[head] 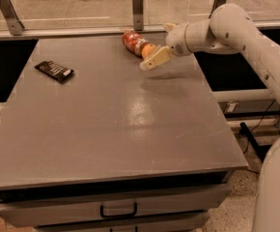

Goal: Move orange near coke can

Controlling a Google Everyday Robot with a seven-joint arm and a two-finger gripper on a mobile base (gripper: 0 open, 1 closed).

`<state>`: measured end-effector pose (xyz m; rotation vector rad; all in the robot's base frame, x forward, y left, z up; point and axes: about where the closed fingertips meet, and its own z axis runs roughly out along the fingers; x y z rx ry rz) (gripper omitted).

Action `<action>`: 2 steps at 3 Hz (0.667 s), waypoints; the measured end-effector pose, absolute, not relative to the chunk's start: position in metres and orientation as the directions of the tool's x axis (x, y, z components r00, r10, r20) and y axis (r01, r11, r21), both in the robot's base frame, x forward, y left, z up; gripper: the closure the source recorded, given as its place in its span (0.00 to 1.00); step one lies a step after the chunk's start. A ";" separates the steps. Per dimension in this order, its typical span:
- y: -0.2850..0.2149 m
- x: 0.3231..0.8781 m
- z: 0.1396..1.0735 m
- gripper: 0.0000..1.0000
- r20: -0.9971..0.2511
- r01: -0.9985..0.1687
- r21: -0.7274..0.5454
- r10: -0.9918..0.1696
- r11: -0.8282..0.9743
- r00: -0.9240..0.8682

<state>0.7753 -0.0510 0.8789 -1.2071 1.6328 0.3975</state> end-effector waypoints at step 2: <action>-0.114 0.726 0.957 0.00 -0.843 -0.874 -0.330 -0.529 0.357 0.102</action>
Offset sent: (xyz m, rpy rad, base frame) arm -0.1124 -0.1156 0.1372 -0.0858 -0.0160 0.2034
